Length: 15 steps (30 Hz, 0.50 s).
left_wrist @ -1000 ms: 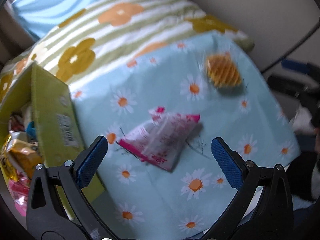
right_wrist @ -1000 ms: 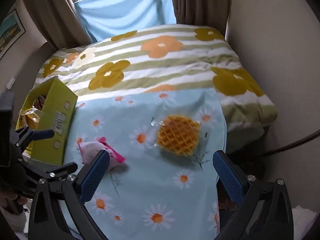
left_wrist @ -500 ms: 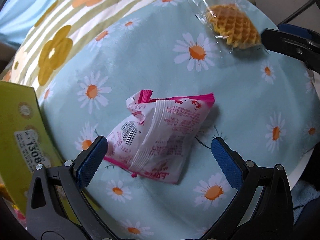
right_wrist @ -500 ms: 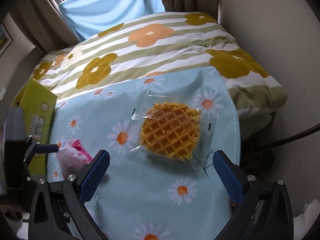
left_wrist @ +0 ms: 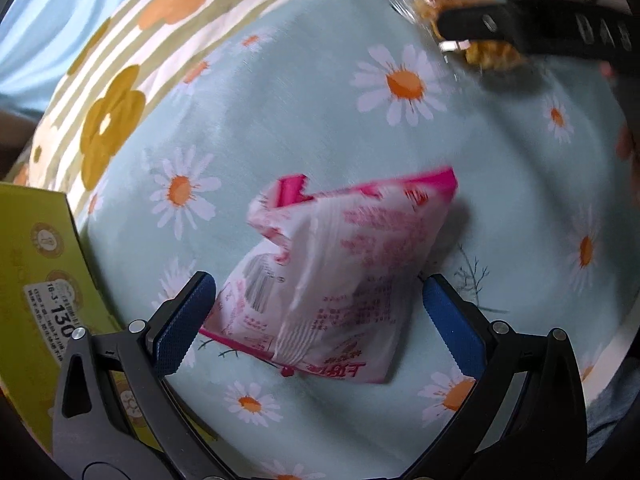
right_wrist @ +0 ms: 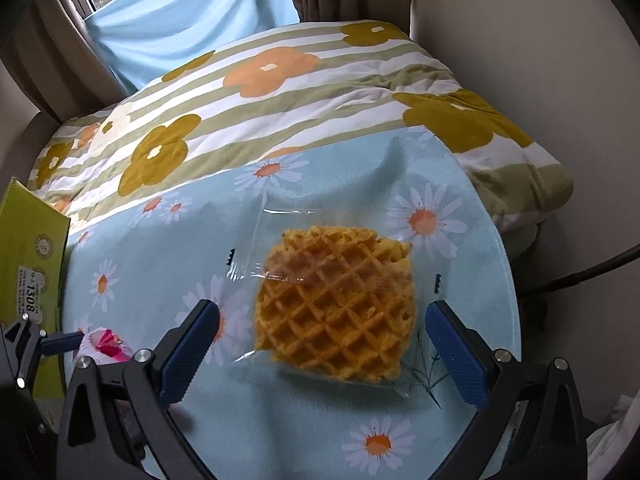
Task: Organize snacks
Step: 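Grasp the pink-and-white bag with the left tool while the right tool grasps the waffle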
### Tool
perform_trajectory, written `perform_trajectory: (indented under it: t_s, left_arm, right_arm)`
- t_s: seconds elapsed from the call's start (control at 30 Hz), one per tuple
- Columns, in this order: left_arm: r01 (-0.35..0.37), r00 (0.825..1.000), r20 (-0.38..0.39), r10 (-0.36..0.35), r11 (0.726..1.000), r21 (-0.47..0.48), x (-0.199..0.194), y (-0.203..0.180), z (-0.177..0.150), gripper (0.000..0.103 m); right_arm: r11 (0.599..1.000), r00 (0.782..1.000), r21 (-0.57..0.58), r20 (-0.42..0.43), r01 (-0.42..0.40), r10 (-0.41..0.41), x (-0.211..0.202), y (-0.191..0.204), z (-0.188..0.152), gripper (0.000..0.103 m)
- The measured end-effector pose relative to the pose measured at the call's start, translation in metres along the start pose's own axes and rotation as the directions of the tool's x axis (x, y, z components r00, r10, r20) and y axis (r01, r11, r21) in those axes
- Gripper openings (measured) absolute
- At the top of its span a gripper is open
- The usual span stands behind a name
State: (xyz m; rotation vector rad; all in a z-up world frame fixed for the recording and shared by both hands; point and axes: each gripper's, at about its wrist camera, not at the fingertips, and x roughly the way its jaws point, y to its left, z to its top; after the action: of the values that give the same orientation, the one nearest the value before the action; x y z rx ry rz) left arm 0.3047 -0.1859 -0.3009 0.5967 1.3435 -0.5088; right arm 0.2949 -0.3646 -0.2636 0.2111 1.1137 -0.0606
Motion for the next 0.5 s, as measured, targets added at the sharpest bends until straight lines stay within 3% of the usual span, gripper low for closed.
perform_trajectory:
  t_s: [0.13,0.2,0.3,0.47,0.5]
  left_arm:
    - [0.04,0.999,0.005,-0.04,0.999,-0.02,0.002,0.005,-0.001,0.101]
    - [0.087,0.996,0.011,-0.087,0.995,-0.041,0.002,0.009,-0.003,0.094]
    - [0.108,0.994,0.027,-0.107,0.993,-0.039,-0.001,0.009,-0.004,0.083]
    - [0.113,0.992,0.055,-0.111,0.993,-0.039,-0.008,0.005,-0.003,0.054]
    - [0.116,0.992,0.059,-0.114,0.992,-0.044,-0.008,0.005,-0.002,0.052]
  right_arm:
    - [1.0,1.0,0.012,0.003,0.016,-0.016,0.005,0.001,0.0,0.103]
    - [1.0,1.0,0.019,0.004,0.022,-0.023,0.008,0.0,0.002,0.103]
    - [0.999,1.0,0.033,0.003,0.027,-0.027,0.011,-0.002,0.003,0.103]
    - [0.999,1.0,0.032,0.005,0.03,-0.03,0.014,-0.001,0.006,0.103]
    - [0.999,0.999,0.026,0.008,0.034,-0.034,0.015,0.0,0.006,0.103]
